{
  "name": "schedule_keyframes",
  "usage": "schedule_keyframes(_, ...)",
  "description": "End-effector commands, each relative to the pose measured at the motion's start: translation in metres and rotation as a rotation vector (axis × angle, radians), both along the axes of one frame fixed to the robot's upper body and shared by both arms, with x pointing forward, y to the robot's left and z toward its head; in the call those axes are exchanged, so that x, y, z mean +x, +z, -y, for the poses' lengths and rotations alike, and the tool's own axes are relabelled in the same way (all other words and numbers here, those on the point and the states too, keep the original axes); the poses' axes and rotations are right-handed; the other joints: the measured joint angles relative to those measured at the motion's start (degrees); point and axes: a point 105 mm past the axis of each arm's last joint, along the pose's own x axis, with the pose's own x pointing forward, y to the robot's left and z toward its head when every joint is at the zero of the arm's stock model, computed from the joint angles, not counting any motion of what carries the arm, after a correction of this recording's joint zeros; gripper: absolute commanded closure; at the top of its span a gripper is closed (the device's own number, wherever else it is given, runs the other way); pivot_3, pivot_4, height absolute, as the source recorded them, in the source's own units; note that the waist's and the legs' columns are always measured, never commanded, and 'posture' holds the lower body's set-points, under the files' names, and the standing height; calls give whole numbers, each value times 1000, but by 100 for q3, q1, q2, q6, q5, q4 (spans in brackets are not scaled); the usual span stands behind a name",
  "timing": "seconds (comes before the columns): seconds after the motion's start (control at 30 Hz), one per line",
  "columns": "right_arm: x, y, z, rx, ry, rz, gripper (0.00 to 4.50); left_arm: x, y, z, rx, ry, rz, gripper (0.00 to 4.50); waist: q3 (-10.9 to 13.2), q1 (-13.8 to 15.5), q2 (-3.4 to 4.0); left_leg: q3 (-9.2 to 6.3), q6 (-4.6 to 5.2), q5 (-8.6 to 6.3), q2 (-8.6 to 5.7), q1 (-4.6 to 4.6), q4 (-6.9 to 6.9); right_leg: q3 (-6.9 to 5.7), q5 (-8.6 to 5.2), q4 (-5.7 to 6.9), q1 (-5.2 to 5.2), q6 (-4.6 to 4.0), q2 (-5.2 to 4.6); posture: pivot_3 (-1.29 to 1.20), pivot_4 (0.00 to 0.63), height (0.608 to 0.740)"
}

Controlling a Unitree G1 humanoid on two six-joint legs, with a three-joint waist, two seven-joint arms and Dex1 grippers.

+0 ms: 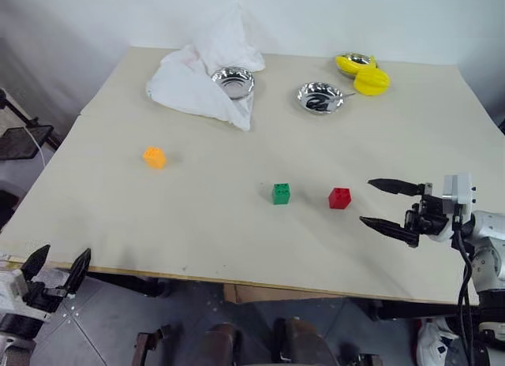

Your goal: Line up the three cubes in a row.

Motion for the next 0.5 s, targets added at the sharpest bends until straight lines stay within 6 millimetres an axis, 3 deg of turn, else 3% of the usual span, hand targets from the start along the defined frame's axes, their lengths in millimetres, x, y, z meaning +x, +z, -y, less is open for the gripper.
schedule_keyframes(0.03,1,7,1,11,-12,43,0,16,20,15,20,-51,59,13,-1,4,2,1,0,0,0,1,0,0,1,-3,2,-3,0,0,150,740)
schedule_keyframes(0.2,1,6,-2,14,-14,45,0,62,34,36,21,-152,32,13,-1,-15,2,1,-6,4,0,3,-2,-1,2,8,-4,-7,1,0,150,740)
schedule_keyframes(0.37,-6,6,-13,11,18,49,0,121,54,23,-44,-60,19,13,-2,-30,3,-1,-16,7,0,3,-10,-4,3,20,-17,-6,4,0,150,740)
schedule_keyframes(0.5,-9,9,-20,65,17,56,0,163,62,43,-47,-128,-36,13,-3,-49,2,-1,-21,10,-1,-2,-10,-6,5,20,-24,-2,7,0,150,740)
